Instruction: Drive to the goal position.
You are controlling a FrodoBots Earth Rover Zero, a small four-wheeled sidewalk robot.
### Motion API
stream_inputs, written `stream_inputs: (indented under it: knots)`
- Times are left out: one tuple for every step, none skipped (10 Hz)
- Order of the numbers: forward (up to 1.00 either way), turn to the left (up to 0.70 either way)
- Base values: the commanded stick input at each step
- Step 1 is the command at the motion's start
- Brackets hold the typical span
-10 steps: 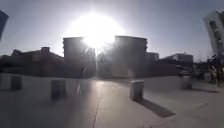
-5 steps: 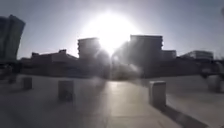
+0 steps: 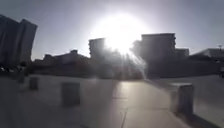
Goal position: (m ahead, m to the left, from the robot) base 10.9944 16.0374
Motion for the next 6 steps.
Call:
stream_inputs:
  knots:
    - [1.0,-0.04]
    - [1.0,-0.35]
    - [1.0,0.01]
    - [1.0,-0.12]
    - [1.0,-0.29]
    - [1.0,-0.35]
